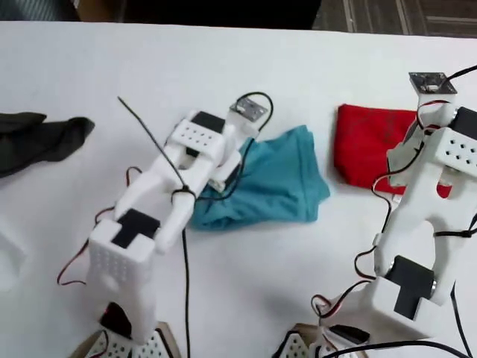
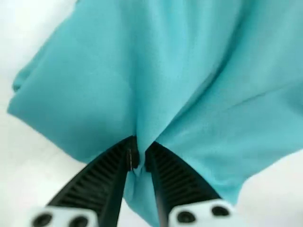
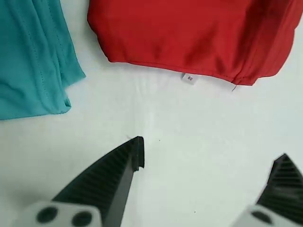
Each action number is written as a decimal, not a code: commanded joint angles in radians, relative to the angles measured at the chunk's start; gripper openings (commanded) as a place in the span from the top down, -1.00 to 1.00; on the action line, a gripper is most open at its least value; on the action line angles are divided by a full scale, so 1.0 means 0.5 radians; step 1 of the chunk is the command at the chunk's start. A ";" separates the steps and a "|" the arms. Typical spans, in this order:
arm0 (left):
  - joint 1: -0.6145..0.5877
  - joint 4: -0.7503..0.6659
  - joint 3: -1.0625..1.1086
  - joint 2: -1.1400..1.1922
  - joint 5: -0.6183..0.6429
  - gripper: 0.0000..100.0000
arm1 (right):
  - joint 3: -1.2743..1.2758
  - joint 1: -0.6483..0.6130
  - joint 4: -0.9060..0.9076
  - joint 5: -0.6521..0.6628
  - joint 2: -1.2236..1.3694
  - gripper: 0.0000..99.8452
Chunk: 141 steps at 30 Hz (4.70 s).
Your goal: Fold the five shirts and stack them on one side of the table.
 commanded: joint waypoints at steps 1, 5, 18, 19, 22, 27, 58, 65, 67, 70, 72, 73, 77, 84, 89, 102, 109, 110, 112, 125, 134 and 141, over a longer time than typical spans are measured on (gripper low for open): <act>-0.080 0.077 -0.075 -0.261 0.003 0.95 | -0.009 0.008 -0.017 0.006 -0.103 0.18; -0.209 0.141 -0.041 -0.295 -0.037 0.95 | -0.009 0.008 -0.017 0.006 -0.112 0.18; -0.390 -0.295 0.686 -0.316 -0.166 0.89 | -0.009 -0.130 -0.017 0.000 -0.112 0.18; -0.402 -0.298 0.698 -0.316 -0.166 0.85 | -0.009 -0.146 -0.017 0.000 -0.112 0.18; -0.430 -0.288 0.701 -0.319 -0.166 0.76 | -0.009 -0.183 -0.017 0.000 -0.112 0.18; -0.482 -0.273 0.695 -0.506 -0.199 0.73 | 0.064 -0.284 -0.017 -0.031 -0.112 0.18; -0.470 -0.749 0.321 -0.021 -0.071 0.73 | 2.001 -1.330 -1.244 -0.466 -0.922 0.18; -0.770 -0.736 0.330 -0.015 -0.101 0.73 | 2.010 -1.278 -1.447 -0.466 -0.446 0.18; -0.810 -0.736 0.339 -0.009 -0.166 0.73 | 1.982 -1.226 -1.465 -0.466 -0.308 0.18; -0.847 -0.736 0.342 -0.009 -0.181 0.74 | 1.912 -1.174 -1.465 -0.463 -0.146 0.18; -0.859 -0.736 0.336 -0.009 -0.184 0.74 | 1.872 -1.165 -1.456 -0.433 -0.094 0.18; -0.862 -0.736 0.336 -0.012 -0.187 0.74 | 1.863 -1.162 -1.456 -0.417 -0.094 0.18; -0.865 -0.694 0.315 -0.028 -0.187 0.74 | 1.854 -1.174 -1.453 -0.411 -0.173 0.18; -0.850 -0.454 0.078 -0.025 -0.178 0.74 | 1.562 -1.186 -1.257 -0.433 -0.615 0.18; -0.850 -0.451 0.063 -0.025 -0.178 0.74 | 1.298 -1.386 -1.250 -0.703 -0.535 0.18; -0.865 -0.448 0.075 -0.025 -0.175 0.74 | 0.746 -1.606 -1.204 -0.853 0.358 0.18; -0.868 -0.448 0.075 -0.025 -0.175 0.74 | 0.807 -1.502 -1.030 -0.844 0.394 0.18; -0.875 -0.448 0.075 -0.025 -0.175 0.74 | 0.835 -1.484 -1.030 -0.844 0.394 0.18; -0.899 -0.448 0.072 -0.025 -0.175 0.74 | 0.902 -1.441 -1.033 -0.841 0.394 0.18; -0.933 -0.448 0.072 -0.028 -0.175 0.74 | 0.979 -1.468 -1.158 -0.746 0.265 0.18; -0.948 -0.123 -0.226 -0.028 -0.175 0.74 | 0.853 -1.471 -1.152 -0.964 -0.124 0.18; -0.951 0.089 -0.468 -0.028 -0.172 0.74 | 0.488 -1.557 -1.137 -1.313 -0.057 0.18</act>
